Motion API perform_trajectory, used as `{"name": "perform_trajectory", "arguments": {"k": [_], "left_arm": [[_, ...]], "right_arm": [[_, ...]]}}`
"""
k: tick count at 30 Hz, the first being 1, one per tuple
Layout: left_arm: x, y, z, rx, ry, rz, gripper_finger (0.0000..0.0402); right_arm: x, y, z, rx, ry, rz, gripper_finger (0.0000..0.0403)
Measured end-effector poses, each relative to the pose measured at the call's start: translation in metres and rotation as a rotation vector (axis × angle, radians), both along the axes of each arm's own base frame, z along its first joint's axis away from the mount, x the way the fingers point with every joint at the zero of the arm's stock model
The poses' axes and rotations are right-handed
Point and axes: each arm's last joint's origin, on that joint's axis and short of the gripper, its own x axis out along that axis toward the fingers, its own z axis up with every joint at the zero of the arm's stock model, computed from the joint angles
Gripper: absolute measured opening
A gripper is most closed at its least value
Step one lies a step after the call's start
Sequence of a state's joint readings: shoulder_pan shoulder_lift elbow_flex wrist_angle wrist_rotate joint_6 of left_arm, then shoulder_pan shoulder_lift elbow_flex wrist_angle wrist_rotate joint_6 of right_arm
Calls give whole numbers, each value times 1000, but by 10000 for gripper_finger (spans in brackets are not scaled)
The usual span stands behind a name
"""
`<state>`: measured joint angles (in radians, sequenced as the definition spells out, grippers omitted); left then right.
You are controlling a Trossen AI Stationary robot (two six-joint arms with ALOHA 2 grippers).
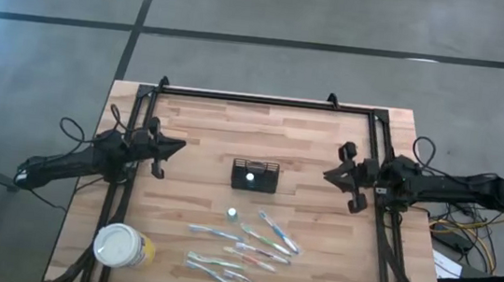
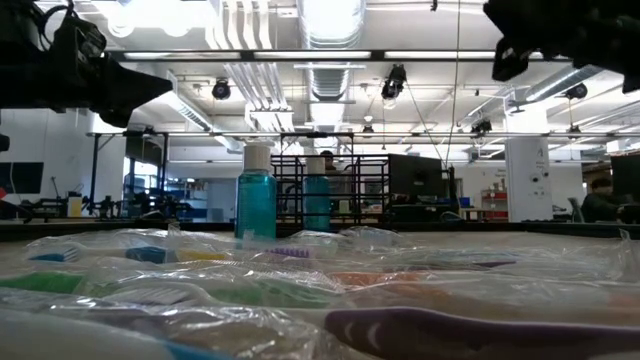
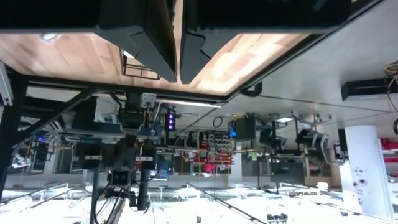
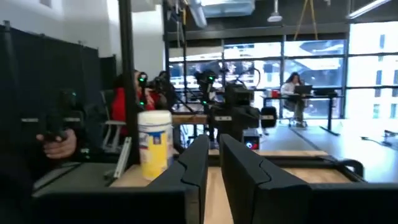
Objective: Pick & Place toothbrushing station
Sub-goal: Put the mouthwash into the wire organizer
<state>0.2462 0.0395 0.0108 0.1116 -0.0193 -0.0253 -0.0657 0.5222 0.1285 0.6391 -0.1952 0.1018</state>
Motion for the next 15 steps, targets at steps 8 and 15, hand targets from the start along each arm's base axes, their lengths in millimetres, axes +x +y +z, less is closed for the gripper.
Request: {"name": "perform_trajectory", "arguments": {"k": [8, 15], "left_arm": [[0, 0, 0, 2, 0, 1, 25], [-1, 3, -2, -37, 23, 100, 25]], "right_arm": [[-19, -3, -10, -65, -93, -105, 14], [-33, -4, -12, -121, -186, -143, 8]]}}
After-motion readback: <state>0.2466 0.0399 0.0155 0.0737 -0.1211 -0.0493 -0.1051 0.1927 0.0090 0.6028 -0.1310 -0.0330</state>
